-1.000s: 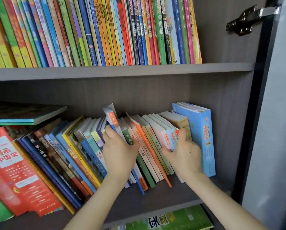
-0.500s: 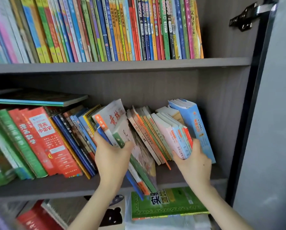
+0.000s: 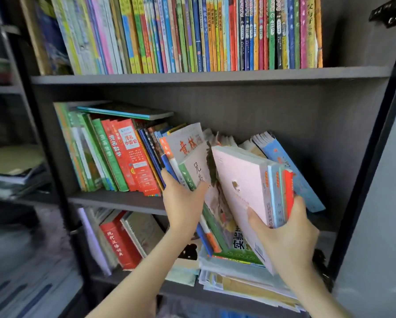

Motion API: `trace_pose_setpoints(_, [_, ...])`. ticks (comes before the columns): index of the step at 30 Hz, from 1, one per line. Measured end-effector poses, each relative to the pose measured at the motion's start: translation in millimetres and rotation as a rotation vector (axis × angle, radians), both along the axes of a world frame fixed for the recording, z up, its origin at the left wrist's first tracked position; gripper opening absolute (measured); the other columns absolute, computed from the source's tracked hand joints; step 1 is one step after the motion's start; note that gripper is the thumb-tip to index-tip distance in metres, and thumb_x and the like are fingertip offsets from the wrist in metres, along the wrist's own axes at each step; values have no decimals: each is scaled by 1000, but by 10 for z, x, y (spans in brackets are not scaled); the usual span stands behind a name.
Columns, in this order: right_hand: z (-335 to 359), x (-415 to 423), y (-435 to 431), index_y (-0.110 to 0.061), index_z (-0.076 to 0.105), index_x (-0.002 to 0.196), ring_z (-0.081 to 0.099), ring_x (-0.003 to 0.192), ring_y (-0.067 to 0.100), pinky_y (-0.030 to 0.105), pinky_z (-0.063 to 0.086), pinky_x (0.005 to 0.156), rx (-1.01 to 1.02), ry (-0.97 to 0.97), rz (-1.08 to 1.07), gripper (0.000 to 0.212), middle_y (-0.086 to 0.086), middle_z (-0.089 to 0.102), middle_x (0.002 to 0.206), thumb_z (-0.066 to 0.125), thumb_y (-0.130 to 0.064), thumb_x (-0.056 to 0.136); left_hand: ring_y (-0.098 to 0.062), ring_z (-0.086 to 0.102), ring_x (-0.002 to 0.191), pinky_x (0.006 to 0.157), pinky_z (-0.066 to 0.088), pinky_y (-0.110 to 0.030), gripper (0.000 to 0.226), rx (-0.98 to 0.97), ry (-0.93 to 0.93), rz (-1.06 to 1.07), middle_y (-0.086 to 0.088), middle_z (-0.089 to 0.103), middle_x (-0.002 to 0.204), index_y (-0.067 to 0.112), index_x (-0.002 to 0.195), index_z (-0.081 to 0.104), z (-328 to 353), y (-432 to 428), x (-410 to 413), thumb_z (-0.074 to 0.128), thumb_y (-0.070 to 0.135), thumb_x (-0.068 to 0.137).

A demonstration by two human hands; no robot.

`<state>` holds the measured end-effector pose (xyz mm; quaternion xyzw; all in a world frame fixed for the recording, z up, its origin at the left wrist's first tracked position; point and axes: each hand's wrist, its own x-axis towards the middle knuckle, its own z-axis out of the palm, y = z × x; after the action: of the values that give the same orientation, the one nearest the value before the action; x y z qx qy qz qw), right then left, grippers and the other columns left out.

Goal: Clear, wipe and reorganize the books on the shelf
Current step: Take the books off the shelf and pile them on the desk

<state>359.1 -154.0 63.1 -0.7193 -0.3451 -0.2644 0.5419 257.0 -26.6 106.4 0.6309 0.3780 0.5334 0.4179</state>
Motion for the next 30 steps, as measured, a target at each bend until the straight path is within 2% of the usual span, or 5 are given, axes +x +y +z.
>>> trace_pose_setpoints(5, [-9, -492, -11, -15, 41, 83, 38, 50, -7, 10, 26, 49, -16, -18, 153, 54, -9, 48, 60, 84, -34, 58, -4, 59, 63, 53, 51, -21, 73, 19, 58, 74, 19, 57, 80, 17, 138, 28, -67, -275, -796, 72, 15, 80])
trace_pose_setpoints(11, [-208, -1263, 36, -15, 46, 84, 52, 56, 28, 36, 44, 54, -201, 139, 434, 54, -9, 49, 61, 88, -32, 56, -10, 65, 68, 55, 56, -34, 45, -37, 257, 184, 8, 66, 85, 37, 94, 40, -319, -512, -1940, 75, 18, 75])
trace_pose_setpoints(14, [-434, -1822, 102, -18, 50, 90, 54, 59, 20, 33, 40, 51, -333, 149, 651, 52, -11, 50, 63, 87, -32, 56, -24, 63, 65, 54, 53, -42, 40, -153, 331, 281, -4, 66, 82, 24, 97, 43, -588, -651, -2647, 74, 17, 72])
trace_pose_setpoints(26, [-1192, -4578, -202, -29, 46, 92, 49, 58, 2, 18, 38, 52, -674, 119, 1188, 49, -18, 52, 68, 81, -38, 60, 1, 60, 58, 44, 42, -14, 42, -424, 364, 671, 10, 63, 69, 19, 101, 52, -1442, -1844, -5513, 71, 2, 68])
trace_pose_setpoints(30, [-1345, -5384, -268, -23, 49, 98, 61, 70, 18, 28, 49, 61, -709, 126, 1261, 51, -11, 60, 78, 81, -41, 63, 2, 62, 63, 47, 42, -11, 41, -473, 356, 774, 7, 67, 76, 23, 97, 51, -1599, -2068, -6221, 72, 5, 67])
